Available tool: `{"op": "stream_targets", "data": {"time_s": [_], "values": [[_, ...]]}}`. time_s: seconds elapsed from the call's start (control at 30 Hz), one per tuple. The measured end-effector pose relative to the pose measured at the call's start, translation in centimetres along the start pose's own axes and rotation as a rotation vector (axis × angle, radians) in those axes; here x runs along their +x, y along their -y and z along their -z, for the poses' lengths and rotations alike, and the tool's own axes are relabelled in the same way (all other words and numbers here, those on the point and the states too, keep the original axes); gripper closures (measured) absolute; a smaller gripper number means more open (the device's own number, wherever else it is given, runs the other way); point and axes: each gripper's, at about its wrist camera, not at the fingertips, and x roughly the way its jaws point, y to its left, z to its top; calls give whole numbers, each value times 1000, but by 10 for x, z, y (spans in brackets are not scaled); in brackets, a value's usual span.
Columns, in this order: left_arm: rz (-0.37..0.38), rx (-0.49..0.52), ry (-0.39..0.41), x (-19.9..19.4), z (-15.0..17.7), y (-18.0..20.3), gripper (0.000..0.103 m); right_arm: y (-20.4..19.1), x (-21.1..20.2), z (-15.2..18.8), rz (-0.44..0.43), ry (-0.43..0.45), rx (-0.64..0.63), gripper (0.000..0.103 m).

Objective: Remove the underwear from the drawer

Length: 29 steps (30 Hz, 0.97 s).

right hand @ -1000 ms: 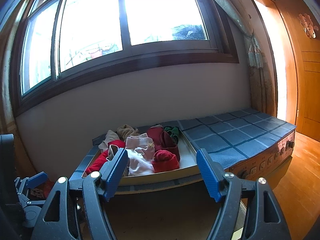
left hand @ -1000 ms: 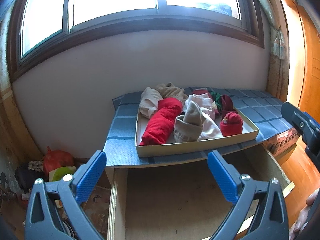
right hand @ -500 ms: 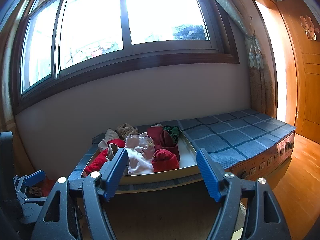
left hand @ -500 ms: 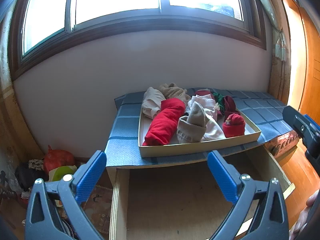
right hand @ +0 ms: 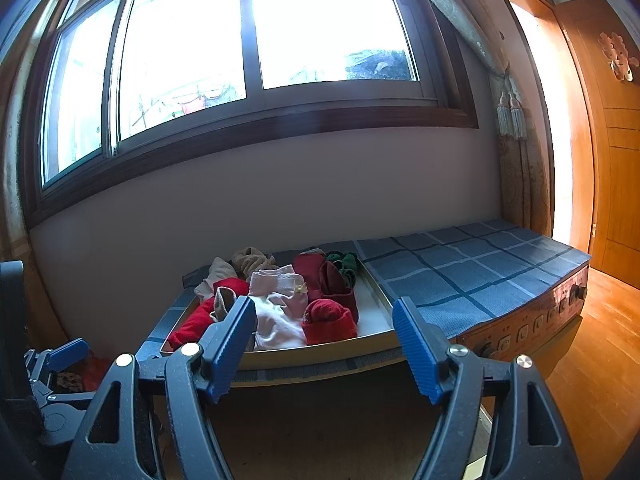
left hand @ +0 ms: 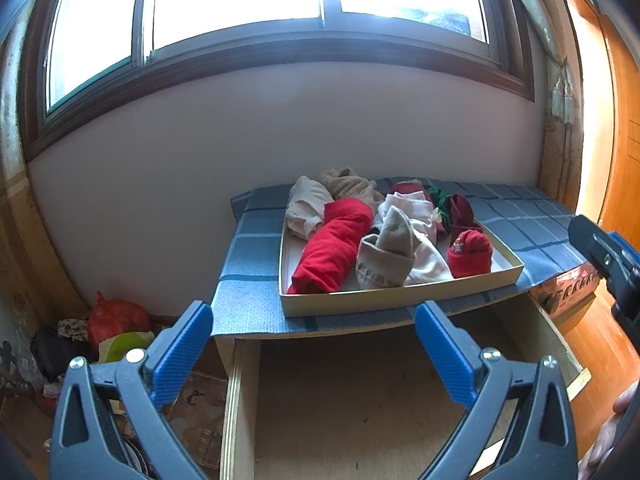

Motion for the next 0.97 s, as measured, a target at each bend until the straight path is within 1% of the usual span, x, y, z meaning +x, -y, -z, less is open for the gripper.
{"op": "stream_targets", "data": {"time_s": [0.17, 0.3, 0.4, 0.47, 0.5, 0.53, 0.6, 0.7, 0.83, 0.9, 0.97], "values": [[2, -16, -19, 3, -2, -4, 0, 0, 0, 0, -2, 1, 0, 30], [-9, -14, -18, 3, -4, -4, 0, 0, 0, 0, -4, -1, 0, 30], [11, -22, -11, 2, -5, -4, 0, -1, 2, 1, -8, -5, -2, 30], [-4, -30, -5, 1, -6, -4, 0, 0, 3, 1, -8, -6, -3, 30], [-21, -38, 1, 0, -7, -5, 0, 0, 3, 1, -9, -7, -3, 30], [-21, -40, 8, -2, -8, -6, 0, 0, 3, 2, -10, -7, -3, 30], [-7, -47, 23, -6, -10, -7, 0, 0, 3, 1, -13, -5, 0, 30], [9, -45, 82, -16, -12, -8, 0, 0, 1, 0, -15, 12, 5, 30], [-20, -22, 137, -23, -14, -4, 0, 1, 5, 0, -8, 8, 11, 30], [-41, 2, 146, -24, -14, 0, 0, 1, 6, 0, -9, 3, 15, 30], [-38, 9, 138, -23, -15, 1, 0, 1, 6, 0, -7, 5, 13, 30]]}}
